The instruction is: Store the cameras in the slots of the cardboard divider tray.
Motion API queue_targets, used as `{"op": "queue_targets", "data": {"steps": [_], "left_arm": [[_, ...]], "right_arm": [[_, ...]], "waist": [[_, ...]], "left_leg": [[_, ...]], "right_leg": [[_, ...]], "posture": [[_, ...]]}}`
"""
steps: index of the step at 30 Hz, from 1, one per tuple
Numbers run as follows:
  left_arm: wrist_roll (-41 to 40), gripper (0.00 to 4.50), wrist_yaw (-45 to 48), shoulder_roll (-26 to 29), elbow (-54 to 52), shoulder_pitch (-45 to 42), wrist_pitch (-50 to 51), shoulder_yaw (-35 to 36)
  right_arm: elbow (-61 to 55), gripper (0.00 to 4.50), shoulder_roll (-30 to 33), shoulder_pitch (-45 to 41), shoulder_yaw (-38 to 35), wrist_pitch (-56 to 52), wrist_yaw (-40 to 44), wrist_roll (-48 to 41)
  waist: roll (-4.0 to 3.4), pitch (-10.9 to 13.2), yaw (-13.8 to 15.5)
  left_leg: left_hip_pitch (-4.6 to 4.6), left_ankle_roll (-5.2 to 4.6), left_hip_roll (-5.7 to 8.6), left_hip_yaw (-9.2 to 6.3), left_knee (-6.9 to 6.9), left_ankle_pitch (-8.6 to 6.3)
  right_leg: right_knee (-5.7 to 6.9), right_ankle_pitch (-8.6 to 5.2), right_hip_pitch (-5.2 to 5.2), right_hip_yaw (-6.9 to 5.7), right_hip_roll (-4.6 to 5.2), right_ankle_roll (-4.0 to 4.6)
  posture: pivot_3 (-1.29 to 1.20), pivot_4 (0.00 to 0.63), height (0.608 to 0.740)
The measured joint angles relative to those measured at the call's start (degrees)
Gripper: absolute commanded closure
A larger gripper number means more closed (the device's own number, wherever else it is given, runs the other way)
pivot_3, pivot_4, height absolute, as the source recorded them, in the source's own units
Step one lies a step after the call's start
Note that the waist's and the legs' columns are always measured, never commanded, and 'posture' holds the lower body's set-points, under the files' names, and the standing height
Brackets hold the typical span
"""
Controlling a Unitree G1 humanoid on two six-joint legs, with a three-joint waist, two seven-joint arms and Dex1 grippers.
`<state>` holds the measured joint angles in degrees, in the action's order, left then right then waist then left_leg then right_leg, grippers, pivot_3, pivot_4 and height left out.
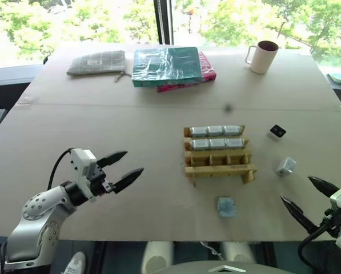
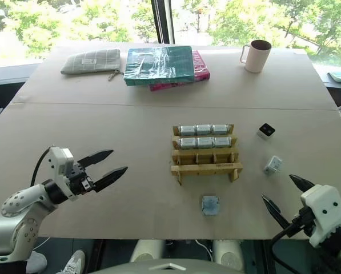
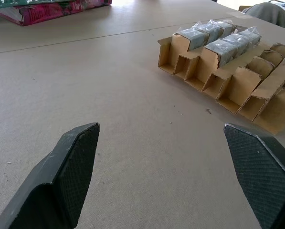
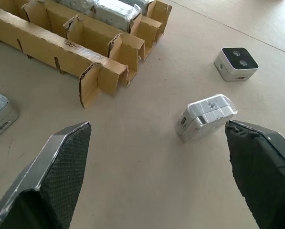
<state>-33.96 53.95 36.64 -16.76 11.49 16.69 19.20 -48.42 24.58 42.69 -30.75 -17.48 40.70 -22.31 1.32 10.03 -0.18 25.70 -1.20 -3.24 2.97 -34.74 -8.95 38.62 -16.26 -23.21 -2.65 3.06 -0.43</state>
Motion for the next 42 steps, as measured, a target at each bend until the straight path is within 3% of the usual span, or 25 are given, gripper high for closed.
{"op": "queue_targets", "data": {"steps": [6,12,14,18,26,37,40,42], "left_arm": [[-5.17,0.19,4.58,0.89,0.35,-4.98,1.83,-0.01],[-8.13,0.19,17.55,5.02,1.98,-5.48,1.82,-1.43],[-8.11,0.19,19.41,5.16,2.19,-5.49,1.64,-1.95],[-7.57,0.19,27.65,7.66,3.21,-4.54,-1.37,-3.01],[-6.55,0.19,36.58,11.09,2.81,-3.39,-5.84,-4.06],[-5.94,0.19,38.05,11.86,2.81,-4.16,-7.80,-4.35],[-5.71,0.00,38.15,12.08,2.80,-4.36,-8.18,-4.34],[-5.70,0.00,38.15,12.54,2.69,-4.36,-8.13,-4.33]], "right_arm": [[-4.08,0.01,2.20,-0.51,4.27,-1.85,-1.40,1.11],[-6.45,0.01,13.55,-6.12,12.36,-3.22,5.61,-0.95],[-6.08,0.01,14.75,-7.47,13.89,-3.24,6.44,-0.89],[-1.33,0.01,20.11,-14.64,22.68,-2.17,9.43,3.36],[3.10,0.01,21.01,-23.81,33.78,-2.02,10.06,8.28],[11.53,0.01,21.96,-28.62,36.18,-0.76,13.48,8.16],[13.99,0.76,21.77,-28.66,37.38,0.53,13.94,8.45],[14.94,1.69,21.32,-29.00,38.81,1.37,13.95,8.81]], "waist": [[-0.02,-0.08,0.46],[0.03,-0.12,0.26],[0.04,-0.13,0.52],[0.10,-0.16,0.89],[0.12,-0.17,0.99],[0.12,-0.17,1.02],[0.12,-0.17,1.01],[0.13,-0.18,1.00]], "left_leg": [[-0.01,0.00,-0.01,-0.03,-0.09,0.00],[-0.05,-0.19,-0.01,-0.01,-0.19,0.10],[-0.04,-0.19,-0.02,-0.06,-0.22,0.09],[-0.04,-0.12,-0.03,-0.10,-0.35,0.04],[-0.01,-0.18,-0.03,-0.18,-0.37,0.06],[-0.04,-0.28,-0.04,-0.23,-0.42,0.12],[-0.05,-0.29,-0.04,-0.22,-0.43,0.13],[-0.06,-0.29,-0.05,-0.23,-0.44,0.13]], "right_leg": [[0.07,0.00,0.04,-0.05,-0.01,0.00],[0.07,0.00,0.16,-0.05,-0.14,-0.01],[0.07,0.00,0.17,-0.10,-0.15,0.00],[0.08,0.00,0.19,-0.17,-0.11,0.00],[0.07,0.00,0.24,-0.28,-0.10,0.00],[0.08,0.00,0.41,-0.36,-0.15,0.00],[0.08,0.00,0.43,-0.36,-0.15,0.00],[0.08,0.00,0.43,-0.36,-0.17,0.00]], "posture": [[0.00,0.150,0.740],[0.00,0.150,0.740],[0.00,0.150,0.740],[0.00,0.150,0.740],[0.00,0.150,0.740],[0.00,0.150,0.740],[0.00,0.150,0.740],[0.00,0.150,0.740]]}}
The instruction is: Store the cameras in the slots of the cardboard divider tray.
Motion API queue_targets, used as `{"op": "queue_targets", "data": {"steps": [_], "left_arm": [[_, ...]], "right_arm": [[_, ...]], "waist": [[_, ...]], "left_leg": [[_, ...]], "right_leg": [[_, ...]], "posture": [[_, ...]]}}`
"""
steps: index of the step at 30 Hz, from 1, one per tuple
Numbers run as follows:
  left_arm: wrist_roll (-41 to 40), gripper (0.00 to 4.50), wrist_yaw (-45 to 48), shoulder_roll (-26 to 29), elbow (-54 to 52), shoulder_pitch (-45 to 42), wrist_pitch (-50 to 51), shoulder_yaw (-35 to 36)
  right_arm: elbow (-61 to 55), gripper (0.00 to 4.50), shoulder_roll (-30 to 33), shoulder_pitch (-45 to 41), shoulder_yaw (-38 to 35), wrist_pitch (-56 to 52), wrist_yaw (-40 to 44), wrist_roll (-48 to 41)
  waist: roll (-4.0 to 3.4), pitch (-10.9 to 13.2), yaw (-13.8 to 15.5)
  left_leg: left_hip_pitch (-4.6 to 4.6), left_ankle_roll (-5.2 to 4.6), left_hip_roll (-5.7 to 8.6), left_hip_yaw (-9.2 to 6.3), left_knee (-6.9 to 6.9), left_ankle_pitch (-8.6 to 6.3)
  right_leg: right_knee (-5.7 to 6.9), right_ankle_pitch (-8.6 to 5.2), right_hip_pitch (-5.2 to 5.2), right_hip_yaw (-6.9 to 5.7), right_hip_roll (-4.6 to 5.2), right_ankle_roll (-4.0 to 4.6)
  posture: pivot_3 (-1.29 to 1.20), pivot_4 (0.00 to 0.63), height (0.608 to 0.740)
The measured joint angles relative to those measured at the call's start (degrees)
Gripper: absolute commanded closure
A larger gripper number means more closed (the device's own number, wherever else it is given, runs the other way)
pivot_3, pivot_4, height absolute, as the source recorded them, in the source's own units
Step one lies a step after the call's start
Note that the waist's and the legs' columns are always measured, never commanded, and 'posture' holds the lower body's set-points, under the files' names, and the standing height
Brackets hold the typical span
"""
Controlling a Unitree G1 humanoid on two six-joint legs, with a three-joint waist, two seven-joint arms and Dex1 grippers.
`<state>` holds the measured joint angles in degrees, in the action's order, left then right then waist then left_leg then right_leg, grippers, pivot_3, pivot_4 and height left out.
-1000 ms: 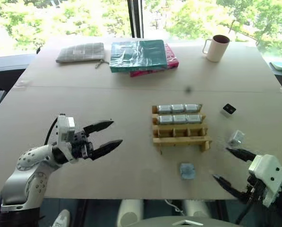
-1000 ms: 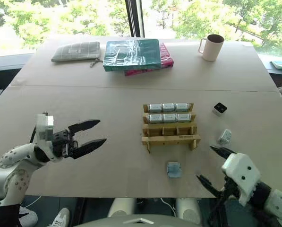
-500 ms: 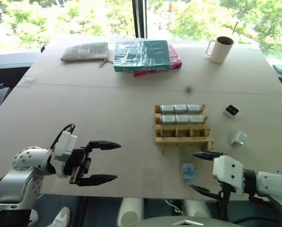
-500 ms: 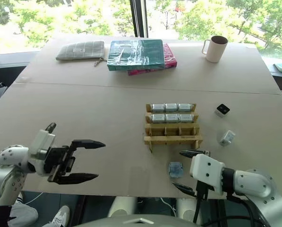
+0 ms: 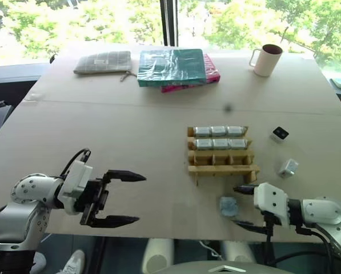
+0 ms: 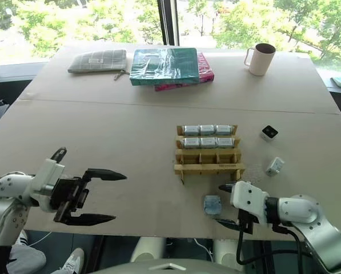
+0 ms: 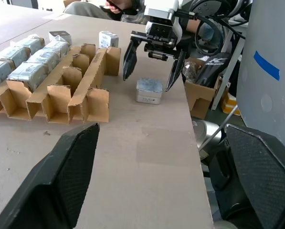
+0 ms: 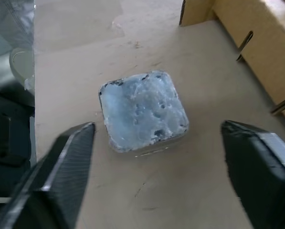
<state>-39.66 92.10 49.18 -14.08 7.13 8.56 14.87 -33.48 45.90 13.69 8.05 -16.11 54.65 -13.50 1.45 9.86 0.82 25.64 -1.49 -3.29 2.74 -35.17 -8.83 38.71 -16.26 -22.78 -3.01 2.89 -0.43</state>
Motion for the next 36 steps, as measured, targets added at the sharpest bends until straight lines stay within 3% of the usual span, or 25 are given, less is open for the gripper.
{"op": "queue_targets", "data": {"steps": [2,3,8,12,14,17,19,20,23,28,36], "left_arm": [[0.00,0.00,0.00,0.41,-0.35,0.00,0.10,0.10],[-0.03,0.00,-0.05,0.56,-0.45,-0.05,0.22,0.11],[-1.24,0.00,-1.99,0.94,-1.95,-0.24,3.42,0.13],[-3.69,0.00,-9.59,0.96,-5.90,-1.49,10.69,0.08],[-10.74,0.00,-21.78,1.82,-10.14,-4.63,23.44,-0.44],[-22.93,0.00,-33.34,8.58,-13.04,-13.43,41.90,-2.82],[-32.70,0.00,-40.46,6.85,-10.83,-21.41,49.78,-4.95],[-38.81,0.00,-46.30,3.48,-8.32,-26.05,53.33,-7.13],[-44.46,0.00,-56.48,-2.35,-4.21,-30.72,57.03,-11.20],[-47.88,0.00,-64.34,-7.08,-1.00,-34.48,58.77,-13.28],[-46.78,0.00,-66.26,-10.31,-0.66,-35.06,59.85,-13.84]], "right_arm": [[0.34,2.53,-0.29,-0.19,0.91,0.78,0.05,0.26],[0.34,2.66,-0.33,-0.42,1.20,0.96,0.01,0.41],[0.10,2.66,-0.92,-1.66,2.43,0.83,-0.44,1.20],[-3.90,2.66,-0.88,-3.21,1.85,-0.23,-1.33,0.49],[-7.35,2.66,-0.47,-6.24,-1.07,-2.57,-1.61,-2.17],[-13.77,2.66,0.52,-14.70,-5.90,-3.76,-2.98,-4.17],[-15.55,2.66,1.06,-20.30,-5.31,-5.71,-4.08,-3.40],[-15.27,2.66,1.07,-24.51,-3.50,-6.85,-4.67,-2.21],[-13.63,2.66,1.03,-27.75,-0.08,-6.53,-4.93,0.46],[-10.79,2.66,0.63,-26.24,2.49,-1.87,-5.07,4.57],[-9.55,2.66,-0.63,-23.92,2.91,2.68,-5.32,8.05]], "waist": [[-0.02,0.01,0.00],[0.00,0.00,0.00],[0.00,0.00,0.00],[-0.01,0.00,0.03],[0.01,0.05,0.03],[0.01,0.10,0.00],[-0.09,0.11,0.12],[-0.09,0.11,0.15],[0.02,0.11,0.02],[0.06,0.13,0.01],[0.05,0.13,-0.02]], "left_leg": [[-0.01,0.00,0.00,0.01,0.00,0.00],[-0.02,0.00,0.00,0.00,-0.01,0.00],[-0.03,0.00,-0.01,0.00,-0.04,0.00],[-0.04,0.00,0.00,-0.04,-0.08,0.00],[-0.03,-0.01,-0.01,-0.08,-0.21,0.01],[-0.10,0.01,-0.03,-0.19,-0.26,0.01],[-0.19,0.01,0.00,-0.20,-0.26,0.01],[-0.20,-0.01,0.01,-0.18,-0.26,0.02],[-0.03,-0.03,0.11,-0.12,-0.26,0.02],[0.03,-0.02,0.14,-0.08,-0.27,0.03],[-0.12,-0.01,0.09,-0.10,-0.30,0.04]], "right_leg": [[0.02,0.00,0.00,0.01,0.01,0.00],[0.02,0.00,0.01,0.00,0.00,0.00],[0.05,0.00,0.02,0.01,0.00,0.00],[0.10,0.09,0.05,-0.01,0.00,-0.16],[0.19,0.11,0.06,0.00,0.01,-0.21],[0.21,0.11,0.10,-0.04,-0.07,-0.22],[0.18,0.10,0.21,-0.06,-0.05,-0.20],[0.19,0.13,0.23,-0.05,-0.05,-0.25],[0.19,0.22,0.19,0.05,-0.25,-0.32],[0.18,0.31,0.16,0.09,-0.28,-0.17],[0.28,0.28,0.22,0.07,-0.32,-0.24]], "posture": [[0.00,0.150,0.740],[0.00,0.150,0.740],[0.00,0.150,0.740],[0.00,0.150,0.740],[0.00,0.150,0.740],[0.00,0.150,0.740],[0.00,0.150,0.740],[0.00,0.150,0.740],[0.00,0.150,0.740],[0.00,0.150,0.740],[0.00,0.150,0.740]]}}
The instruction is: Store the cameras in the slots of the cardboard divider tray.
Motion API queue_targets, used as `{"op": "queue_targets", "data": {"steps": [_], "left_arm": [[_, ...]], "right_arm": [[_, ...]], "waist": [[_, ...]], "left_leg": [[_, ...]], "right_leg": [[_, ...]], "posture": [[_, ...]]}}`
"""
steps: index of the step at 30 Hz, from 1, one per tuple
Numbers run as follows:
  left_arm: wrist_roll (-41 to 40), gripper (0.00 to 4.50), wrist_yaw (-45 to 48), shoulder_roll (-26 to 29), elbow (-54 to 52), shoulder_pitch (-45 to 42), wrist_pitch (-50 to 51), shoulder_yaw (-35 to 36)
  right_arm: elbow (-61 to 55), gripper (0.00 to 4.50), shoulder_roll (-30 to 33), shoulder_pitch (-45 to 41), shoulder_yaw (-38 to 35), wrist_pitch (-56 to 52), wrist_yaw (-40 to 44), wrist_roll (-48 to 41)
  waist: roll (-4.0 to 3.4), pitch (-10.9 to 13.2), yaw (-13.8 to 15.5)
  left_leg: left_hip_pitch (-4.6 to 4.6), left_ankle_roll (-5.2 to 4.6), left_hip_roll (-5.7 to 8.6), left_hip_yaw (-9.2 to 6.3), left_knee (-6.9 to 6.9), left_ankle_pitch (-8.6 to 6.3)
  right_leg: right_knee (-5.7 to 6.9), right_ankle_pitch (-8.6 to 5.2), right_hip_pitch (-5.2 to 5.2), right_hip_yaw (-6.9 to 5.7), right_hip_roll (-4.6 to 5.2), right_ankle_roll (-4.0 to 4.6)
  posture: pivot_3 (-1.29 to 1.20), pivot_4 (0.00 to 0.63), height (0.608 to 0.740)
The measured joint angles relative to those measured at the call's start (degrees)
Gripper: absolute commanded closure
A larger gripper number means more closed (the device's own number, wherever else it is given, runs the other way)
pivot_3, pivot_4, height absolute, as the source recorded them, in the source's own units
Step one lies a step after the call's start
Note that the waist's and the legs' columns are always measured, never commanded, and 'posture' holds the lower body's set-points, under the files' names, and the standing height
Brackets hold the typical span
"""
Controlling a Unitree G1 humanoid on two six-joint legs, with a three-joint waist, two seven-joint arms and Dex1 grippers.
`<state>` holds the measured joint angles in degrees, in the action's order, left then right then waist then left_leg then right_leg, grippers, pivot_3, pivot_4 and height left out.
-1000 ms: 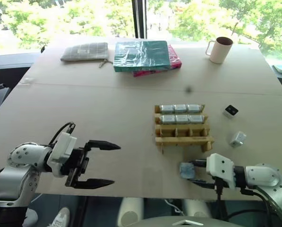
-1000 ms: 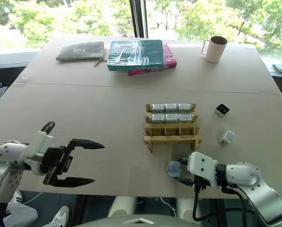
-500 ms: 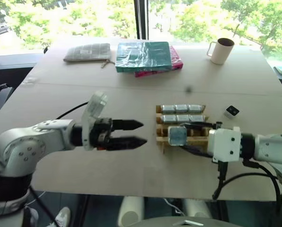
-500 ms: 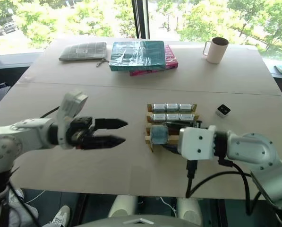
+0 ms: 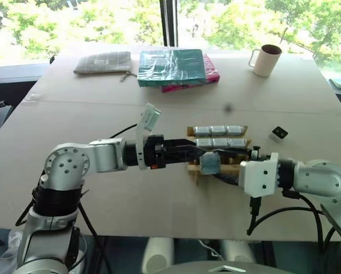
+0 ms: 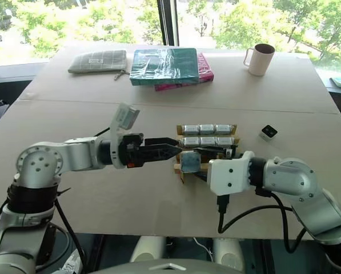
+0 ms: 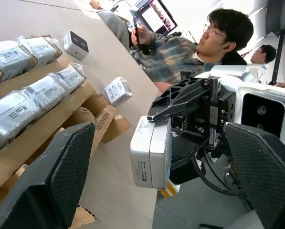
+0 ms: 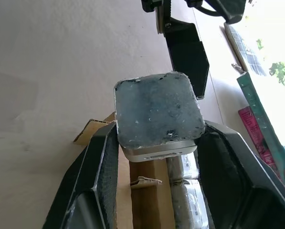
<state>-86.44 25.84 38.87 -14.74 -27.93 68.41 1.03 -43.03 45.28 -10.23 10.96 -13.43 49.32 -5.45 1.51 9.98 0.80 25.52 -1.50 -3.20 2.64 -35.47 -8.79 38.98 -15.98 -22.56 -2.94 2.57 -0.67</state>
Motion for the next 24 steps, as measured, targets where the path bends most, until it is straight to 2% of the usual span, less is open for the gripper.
{"op": "queue_targets", "data": {"steps": [5,6,8,11,14,20,21,24], "left_arm": [[2.33,0.00,0.20,-1.36,-0.25,0.10,0.22,-1.66],[3.07,0.25,0.33,-1.65,-0.35,0.11,0.23,-1.71],[4.96,0.87,0.68,-2.38,-0.40,0.10,0.17,-2.16],[7.51,2.37,1.63,-3.30,-0.42,0.09,0.16,-3.19],[8.96,3.64,3.12,-4.18,-0.47,0.01,0.05,-3.39],[11.68,3.70,4.18,-5.72,-0.02,-0.39,0.02,-3.29],[12.09,3.70,4.83,-5.76,0.30,-0.80,0.03,-3.30],[14.91,3.70,9.23,-4.62,0.64,-3.64,-0.68,-3.92]], "right_arm": [[1.32,2.66,-1.44,-0.19,1.31,0.44,-0.45,1.44],[1.46,2.66,-1.62,-0.29,1.44,0.46,-0.48,1.66],[1.61,2.66,-2.08,-0.55,1.61,0.57,-0.48,2.19],[1.81,2.66,-2.60,-0.93,1.62,0.76,-0.47,2.47],[2.56,2.66,-2.91,-1.19,1.63,0.74,-0.44,2.68],[3.10,2.66,-3.07,-1.67,1.42,-1.02,-0.18,1.93],[3.09,1.57,-3.11,-2.00,1.16,-1.90,-0.05,1.25],[3.07,0.29,-3.82,-1.38,-1.23,-4.12,-0.04,-2.37]], "waist": [[0.00,0.00,0.02],[0.00,0.00,0.02],[0.00,0.00,0.03],[0.00,0.00,0.03],[0.00,0.00,0.02],[0.00,0.00,0.03],[0.00,0.00,0.02],[0.00,0.00,0.17]], "left_leg": [[0.04,-0.01,0.02,0.01,-0.02,0.00],[0.03,0.00,0.02,0.01,-0.02,0.00],[0.03,0.00,0.02,0.01,-0.02,0.00],[0.03,0.00,0.02,0.01,-0.02,0.00],[0.03,0.00,0.02,0.01,-0.02,0.00],[0.04,0.00,0.01,0.01,-0.02,0.00],[0.04,-0.01,0.02,0.01,-0.02,0.00],[0.08,0.00,0.04,-0.01,-0.02,0.00]], "right_leg": [[-0.01,0.05,0.00,0.02,0.01,0.08],[-0.01,0.05,0.00,0.02,0.01,0.08],[-0.01,0.05,0.00,0.01,0.00,0.08],[-0.01,0.05,0.00,0.01,0.00,0.08],[-0.01,0.05,0.00,0.01,0.01,0.08],[-0.01,0.05,0.00,0.01,0.00,0.08],[-0.01,0.06,0.00,0.01,0.00,0.08],[-0.02,0.05,0.00,-0.07,-0.01,0.09]], "posture": [[0.00,0.150,0.740],[0.00,0.150,0.740],[0.00,0.150,0.740],[0.00,0.150,0.740],[0.00,0.150,0.740],[0.00,0.150,0.740],[0.00,0.150,0.740],[0.00,0.150,0.740]]}}
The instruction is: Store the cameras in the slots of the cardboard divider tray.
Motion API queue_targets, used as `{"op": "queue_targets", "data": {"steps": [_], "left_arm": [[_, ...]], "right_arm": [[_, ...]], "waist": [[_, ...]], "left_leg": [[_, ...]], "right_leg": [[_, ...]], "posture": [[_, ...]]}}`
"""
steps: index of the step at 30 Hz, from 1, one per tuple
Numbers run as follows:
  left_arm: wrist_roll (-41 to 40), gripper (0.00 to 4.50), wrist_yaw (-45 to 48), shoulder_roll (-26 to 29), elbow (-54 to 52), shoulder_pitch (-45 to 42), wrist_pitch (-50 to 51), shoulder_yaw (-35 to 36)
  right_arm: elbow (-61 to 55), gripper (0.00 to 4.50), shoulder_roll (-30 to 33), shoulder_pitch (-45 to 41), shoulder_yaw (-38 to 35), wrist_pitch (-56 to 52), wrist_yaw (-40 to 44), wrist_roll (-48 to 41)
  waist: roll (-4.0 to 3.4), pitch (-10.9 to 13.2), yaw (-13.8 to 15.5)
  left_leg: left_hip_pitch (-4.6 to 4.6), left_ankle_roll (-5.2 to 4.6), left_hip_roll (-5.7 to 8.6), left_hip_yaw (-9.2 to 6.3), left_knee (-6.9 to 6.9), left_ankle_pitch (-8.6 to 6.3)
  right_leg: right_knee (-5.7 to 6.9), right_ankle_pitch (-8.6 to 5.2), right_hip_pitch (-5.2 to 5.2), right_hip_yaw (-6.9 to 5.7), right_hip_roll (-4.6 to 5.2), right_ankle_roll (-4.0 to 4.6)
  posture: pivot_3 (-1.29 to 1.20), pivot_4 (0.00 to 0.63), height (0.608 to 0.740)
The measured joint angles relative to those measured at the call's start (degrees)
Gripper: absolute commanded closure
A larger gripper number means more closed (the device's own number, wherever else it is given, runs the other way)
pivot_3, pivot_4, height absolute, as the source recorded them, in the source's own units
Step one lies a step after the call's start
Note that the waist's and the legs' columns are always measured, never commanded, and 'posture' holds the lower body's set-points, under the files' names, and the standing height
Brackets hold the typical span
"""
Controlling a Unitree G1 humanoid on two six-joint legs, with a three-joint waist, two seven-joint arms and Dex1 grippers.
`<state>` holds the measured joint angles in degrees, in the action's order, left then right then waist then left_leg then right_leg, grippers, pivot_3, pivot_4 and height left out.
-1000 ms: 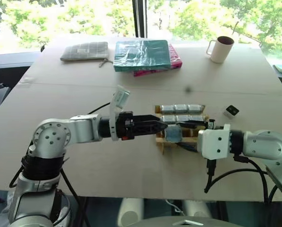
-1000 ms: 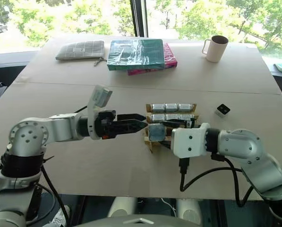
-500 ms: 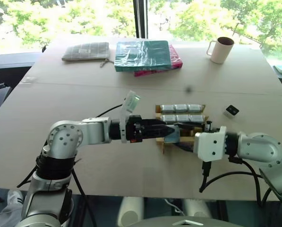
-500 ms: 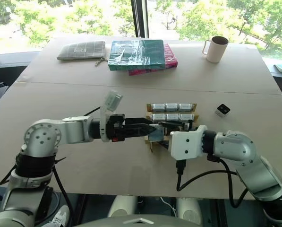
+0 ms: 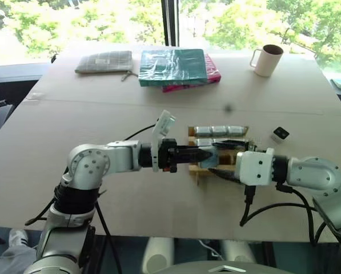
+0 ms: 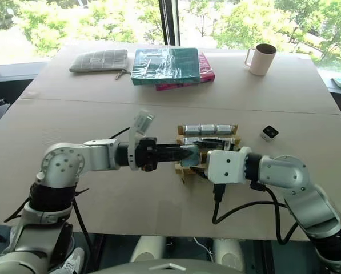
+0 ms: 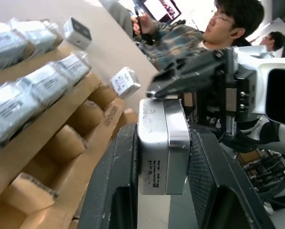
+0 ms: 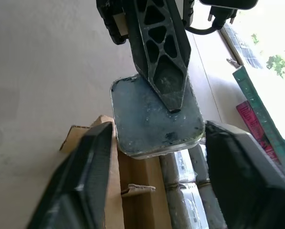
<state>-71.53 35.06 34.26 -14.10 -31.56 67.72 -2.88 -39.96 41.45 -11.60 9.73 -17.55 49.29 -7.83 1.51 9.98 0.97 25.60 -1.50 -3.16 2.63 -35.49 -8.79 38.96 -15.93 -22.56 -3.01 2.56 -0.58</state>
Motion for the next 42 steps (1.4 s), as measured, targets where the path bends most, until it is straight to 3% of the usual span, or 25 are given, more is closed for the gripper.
{"op": "queue_targets", "data": {"steps": [1,5,10,19,32,42], "left_arm": [[2.19,3.70,2.37,1.21,0.40,-1.62,-0.96,-0.28],[11.56,3.70,11.65,4.84,3.34,-6.28,-6.34,-2.97],[21.40,3.70,20.42,4.85,7.13,-8.10,-12.90,-8.06],[33.18,3.70,29.80,4.71,11.44,-13.96,-15.89,-15.59],[45.87,3.70,40.85,0.75,21.45,-21.79,-23.15,-23.17],[53.84,3.70,44.79,-2.02,25.80,-24.15,-26.56,-27.19]], "right_arm": [[-0.01,0.03,-0.04,1.28,-1.81,-0.66,-0.26,-1.31],[0.75,0.03,-0.20,7.73,-12.40,-4.92,0.19,-10.87],[5.85,0.03,2.31,5.93,-23.66,-9.09,2.09,-22.06],[10.05,0.03,9.43,7.28,-31.07,-10.65,10.77,-30.70],[3.05,0.03,9.83,16.28,-36.13,-8.36,10.98,-32.05],[-0.44,0.03,5.67,33.31,-50.05,-6.43,12.46,-31.77]], "waist": [[0.00,0.00,0.07],[-0.01,0.00,0.08],[-0.02,0.01,-0.24],[-0.03,0.02,0.01],[-0.03,0.02,-0.02],[-0.04,0.02,-0.02]], "left_leg": [[0.01,0.00,0.01,0.02,0.00,0.00],[0.02,-0.02,0.05,0.07,0.02,-0.01],[-0.02,-0.03,-0.01,0.10,0.01,-0.02],[0.10,-0.04,0.05,0.09,0.02,-0.02],[0.13,-0.04,0.06,0.07,-0.07,-0.03],[0.12,-0.05,0.04,0.01,-0.18,-0.03]], "right_leg": [[-0.01,0.00,0.00,-0.01,0.00,0.00],[-0.04,0.01,0.00,0.00,0.03,0.01],[-0.02,0.01,-0.02,0.07,-0.03,0.01],[-0.07,0.00,-0.06,0.05,-0.08,0.00],[-0.06,-0.06,-0.06,0.03,-0.13,-0.11],[-0.03,-0.10,-0.03,0.07,-0.18,-0.18]], "posture": [[0.00,0.150,0.740],[0.00,0.150,0.740],[0.00,0.150,0.740],[0.00,0.150,0.740],[0.00,0.150,0.740],[0.00,0.150,0.740]]}}
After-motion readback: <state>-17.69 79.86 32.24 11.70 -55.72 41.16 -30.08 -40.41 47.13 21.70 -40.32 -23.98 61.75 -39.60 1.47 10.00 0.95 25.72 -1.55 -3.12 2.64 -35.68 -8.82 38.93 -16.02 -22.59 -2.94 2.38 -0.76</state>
